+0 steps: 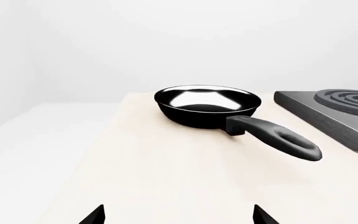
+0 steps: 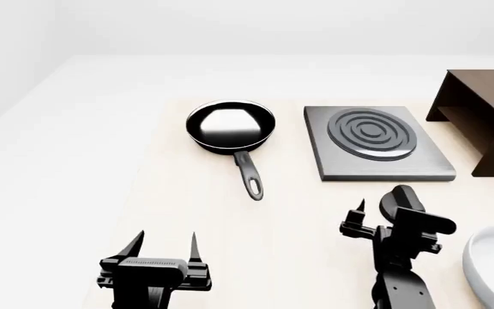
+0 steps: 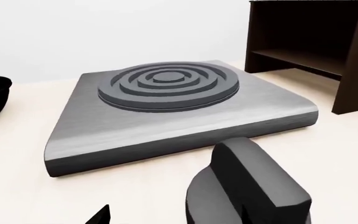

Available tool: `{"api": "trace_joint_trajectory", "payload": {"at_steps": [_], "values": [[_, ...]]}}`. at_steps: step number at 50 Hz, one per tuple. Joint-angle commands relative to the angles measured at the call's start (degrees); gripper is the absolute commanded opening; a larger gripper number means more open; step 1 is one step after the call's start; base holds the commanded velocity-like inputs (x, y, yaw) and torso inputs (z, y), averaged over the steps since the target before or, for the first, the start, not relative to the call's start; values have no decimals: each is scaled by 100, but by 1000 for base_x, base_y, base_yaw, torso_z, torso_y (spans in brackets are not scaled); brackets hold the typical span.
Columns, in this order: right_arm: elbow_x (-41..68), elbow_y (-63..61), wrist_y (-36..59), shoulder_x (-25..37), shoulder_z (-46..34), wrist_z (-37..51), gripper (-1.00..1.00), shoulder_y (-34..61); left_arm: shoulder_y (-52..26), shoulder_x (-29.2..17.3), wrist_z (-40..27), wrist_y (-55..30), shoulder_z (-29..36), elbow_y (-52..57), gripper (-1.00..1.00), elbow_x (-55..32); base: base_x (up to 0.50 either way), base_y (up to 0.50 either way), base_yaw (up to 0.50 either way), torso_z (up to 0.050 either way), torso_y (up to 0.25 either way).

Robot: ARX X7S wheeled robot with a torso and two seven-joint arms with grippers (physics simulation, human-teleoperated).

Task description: Turn on the stove.

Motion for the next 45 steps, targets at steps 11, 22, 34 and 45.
{"api": "trace_joint_trajectory", "payload": {"at_steps": [11, 22, 34, 45], "values": [[94, 438, -263, 61, 72, -91, 100, 91, 5, -46, -56, 23, 60, 20, 100, -33, 0, 0, 0, 0, 0], [-90, 1170, -435, 17, -32, -44, 100, 621, 3, -77, -87, 19, 87, 43, 100, -54, 0, 0, 0, 0, 0], [-114, 1612, -663, 70, 97, -87, 100, 763, -37, -85, -100, 42, 129, -30, 100, -68, 0, 0, 0, 0, 0], [-78, 455, -119, 159, 67, 89, 100, 300, -27, -110, -133, 61, 139, -17, 100, -96, 0, 0, 0, 0, 0]]}}
